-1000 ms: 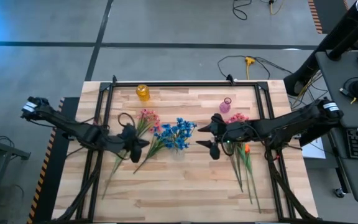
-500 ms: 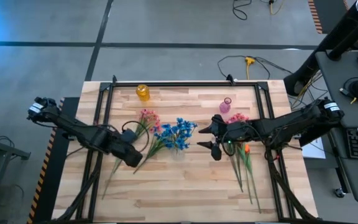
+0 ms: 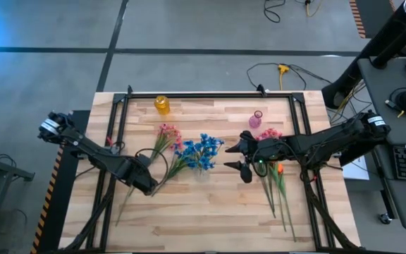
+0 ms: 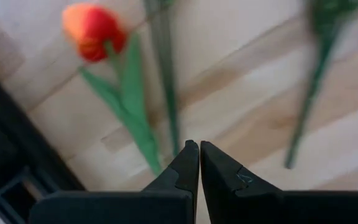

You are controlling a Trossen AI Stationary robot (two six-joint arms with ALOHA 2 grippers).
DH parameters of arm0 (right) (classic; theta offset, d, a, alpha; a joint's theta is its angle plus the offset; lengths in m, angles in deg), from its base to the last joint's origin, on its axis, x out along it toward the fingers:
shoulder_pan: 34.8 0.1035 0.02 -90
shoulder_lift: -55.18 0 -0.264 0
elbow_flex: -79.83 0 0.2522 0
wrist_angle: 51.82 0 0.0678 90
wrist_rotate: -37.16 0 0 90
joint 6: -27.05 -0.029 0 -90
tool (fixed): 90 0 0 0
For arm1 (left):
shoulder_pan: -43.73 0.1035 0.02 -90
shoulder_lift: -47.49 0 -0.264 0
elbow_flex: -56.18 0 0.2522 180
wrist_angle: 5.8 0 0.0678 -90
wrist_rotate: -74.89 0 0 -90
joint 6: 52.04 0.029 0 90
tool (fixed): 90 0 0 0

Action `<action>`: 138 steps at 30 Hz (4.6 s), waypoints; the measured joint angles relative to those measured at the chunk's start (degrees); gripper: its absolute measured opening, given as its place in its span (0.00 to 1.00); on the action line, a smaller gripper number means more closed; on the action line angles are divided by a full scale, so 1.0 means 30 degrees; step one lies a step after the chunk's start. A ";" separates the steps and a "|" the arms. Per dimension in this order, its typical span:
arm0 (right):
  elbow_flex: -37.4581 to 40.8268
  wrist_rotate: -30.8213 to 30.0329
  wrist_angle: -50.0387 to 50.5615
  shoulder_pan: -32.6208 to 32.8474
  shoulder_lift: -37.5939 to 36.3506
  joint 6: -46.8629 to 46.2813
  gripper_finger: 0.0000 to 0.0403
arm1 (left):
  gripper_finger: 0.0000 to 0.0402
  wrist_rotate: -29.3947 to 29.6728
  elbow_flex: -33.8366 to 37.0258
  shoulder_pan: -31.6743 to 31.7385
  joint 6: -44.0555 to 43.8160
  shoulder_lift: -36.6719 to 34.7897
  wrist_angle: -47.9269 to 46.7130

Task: Sort flowers into vase by color
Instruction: Put the left orange tulip into the yellow vase

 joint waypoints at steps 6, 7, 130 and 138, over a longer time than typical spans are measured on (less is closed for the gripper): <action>0.0000 0.0052 0.0007 0.0007 0.0000 0.0015 0.61 | 0.00 -0.0002 0.1795 -0.0039 -0.2773 -0.0437 0.0030; 0.0000 0.0052 0.0007 0.0007 0.0000 0.0016 0.61 | 0.00 -0.0002 0.1950 -0.0051 -0.2822 -0.0440 0.0112; 0.0015 -0.0167 -0.0306 -0.0051 -0.0568 0.1502 0.60 | 0.00 1.0944 -0.4370 0.7800 3.1832 -0.8529 1.6978; 0.0015 -0.0174 -0.0372 -0.0051 -0.0568 0.1514 0.60 | 0.00 0.6815 -0.0701 1.2730 3.4370 -0.9892 2.2764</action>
